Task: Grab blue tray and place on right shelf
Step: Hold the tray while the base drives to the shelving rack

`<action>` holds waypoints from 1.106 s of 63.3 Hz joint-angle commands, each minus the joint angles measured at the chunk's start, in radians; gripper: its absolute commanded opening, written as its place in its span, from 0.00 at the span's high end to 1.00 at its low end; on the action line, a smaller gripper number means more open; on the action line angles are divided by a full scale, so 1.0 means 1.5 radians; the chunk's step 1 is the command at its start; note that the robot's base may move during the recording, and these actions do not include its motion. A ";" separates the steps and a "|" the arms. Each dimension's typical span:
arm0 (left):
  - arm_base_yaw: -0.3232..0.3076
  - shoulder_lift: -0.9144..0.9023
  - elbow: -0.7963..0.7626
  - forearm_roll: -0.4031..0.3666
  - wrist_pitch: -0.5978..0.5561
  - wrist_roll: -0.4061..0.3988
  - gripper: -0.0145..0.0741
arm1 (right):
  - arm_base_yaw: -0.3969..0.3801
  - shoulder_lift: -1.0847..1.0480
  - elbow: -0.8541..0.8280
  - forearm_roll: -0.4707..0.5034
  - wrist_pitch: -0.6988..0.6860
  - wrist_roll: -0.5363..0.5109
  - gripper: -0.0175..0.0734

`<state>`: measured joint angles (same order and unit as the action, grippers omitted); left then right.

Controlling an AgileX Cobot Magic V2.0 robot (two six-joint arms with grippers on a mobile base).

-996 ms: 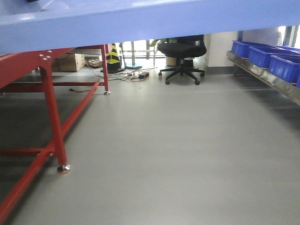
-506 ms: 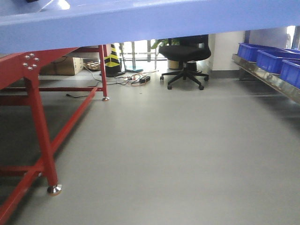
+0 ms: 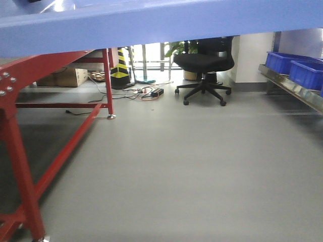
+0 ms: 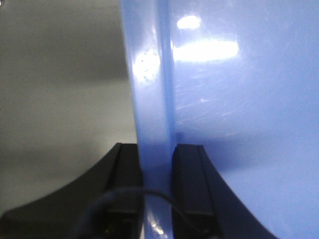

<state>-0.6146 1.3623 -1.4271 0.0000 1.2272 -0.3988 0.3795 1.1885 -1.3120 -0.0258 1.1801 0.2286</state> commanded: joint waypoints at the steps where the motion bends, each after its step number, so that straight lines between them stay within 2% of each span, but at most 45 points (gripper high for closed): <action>1: -0.003 -0.017 -0.021 0.024 0.041 0.022 0.89 | 0.000 -0.015 -0.025 -0.031 -0.028 -0.025 0.75; 70: -0.003 -0.017 -0.021 0.022 0.041 0.022 0.89 | 0.000 -0.015 -0.025 -0.031 -0.028 -0.025 0.75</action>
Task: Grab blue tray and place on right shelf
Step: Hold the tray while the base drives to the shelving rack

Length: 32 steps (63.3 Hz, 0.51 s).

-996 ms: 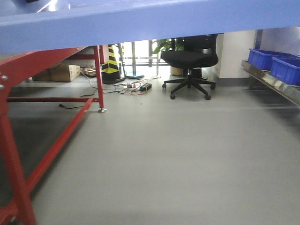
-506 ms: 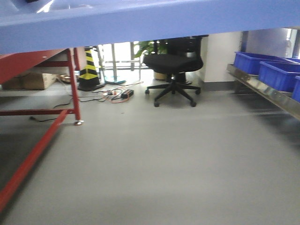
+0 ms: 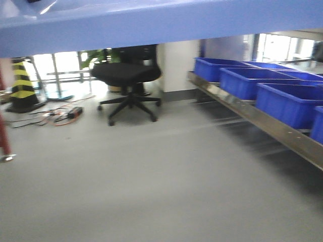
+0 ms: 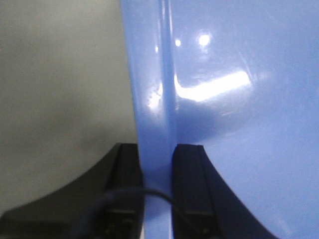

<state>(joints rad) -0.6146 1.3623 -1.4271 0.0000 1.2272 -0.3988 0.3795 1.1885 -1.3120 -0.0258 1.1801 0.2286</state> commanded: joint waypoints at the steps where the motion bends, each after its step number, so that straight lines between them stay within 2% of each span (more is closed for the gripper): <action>1: -0.003 -0.017 -0.021 0.022 0.041 0.022 0.89 | 0.000 -0.015 -0.025 -0.031 -0.028 -0.025 0.75; 32: -0.003 -0.017 -0.021 0.022 0.041 0.022 0.89 | 0.000 -0.015 -0.025 -0.031 -0.028 -0.025 0.75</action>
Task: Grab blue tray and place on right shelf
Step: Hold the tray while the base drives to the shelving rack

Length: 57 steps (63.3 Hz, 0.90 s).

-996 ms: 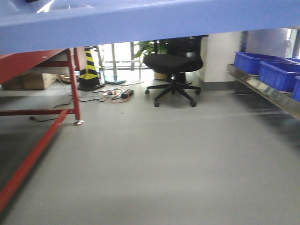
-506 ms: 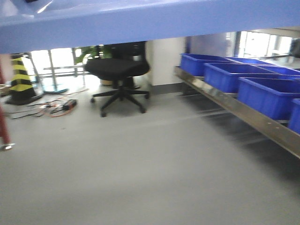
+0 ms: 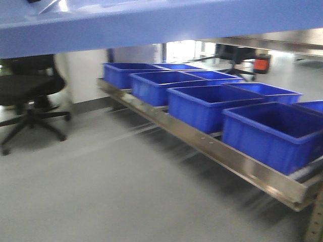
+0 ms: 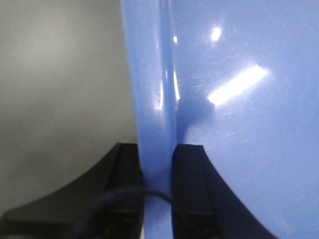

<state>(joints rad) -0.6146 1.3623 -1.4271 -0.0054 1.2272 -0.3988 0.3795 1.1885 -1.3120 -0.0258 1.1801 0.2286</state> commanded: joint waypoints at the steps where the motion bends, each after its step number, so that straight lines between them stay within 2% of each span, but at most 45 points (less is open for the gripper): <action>1: -0.003 -0.017 -0.021 0.026 0.041 0.022 0.89 | 0.000 -0.015 -0.025 -0.031 -0.028 -0.025 0.75; 57: -0.003 -0.017 -0.021 0.026 0.041 0.022 0.89 | 0.000 -0.015 -0.025 -0.031 -0.028 -0.025 0.75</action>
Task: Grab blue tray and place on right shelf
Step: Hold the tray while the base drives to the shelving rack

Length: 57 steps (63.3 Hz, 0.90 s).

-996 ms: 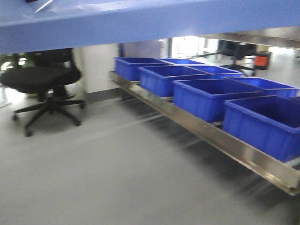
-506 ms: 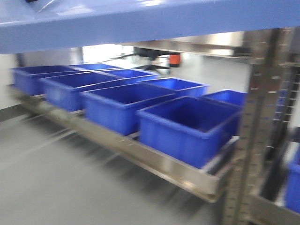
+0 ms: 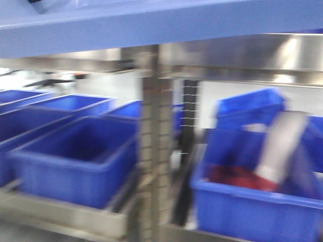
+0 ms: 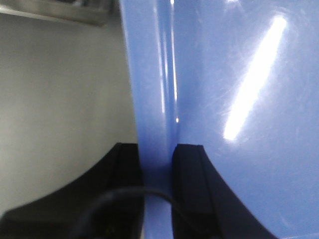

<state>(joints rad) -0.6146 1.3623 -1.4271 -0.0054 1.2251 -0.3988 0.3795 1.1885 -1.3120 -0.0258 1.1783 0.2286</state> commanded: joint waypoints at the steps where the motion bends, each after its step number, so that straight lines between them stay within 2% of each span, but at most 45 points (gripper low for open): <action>1: -0.003 -0.017 -0.021 0.026 0.042 0.022 0.89 | 0.000 -0.015 -0.025 -0.031 -0.027 -0.025 0.75; 57: -0.003 -0.017 -0.021 0.026 0.042 0.022 0.89 | 0.000 -0.015 -0.025 -0.031 -0.027 -0.025 0.75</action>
<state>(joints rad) -0.6146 1.3642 -1.4271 -0.0054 1.2251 -0.3988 0.3795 1.1885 -1.3120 -0.0258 1.1802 0.2286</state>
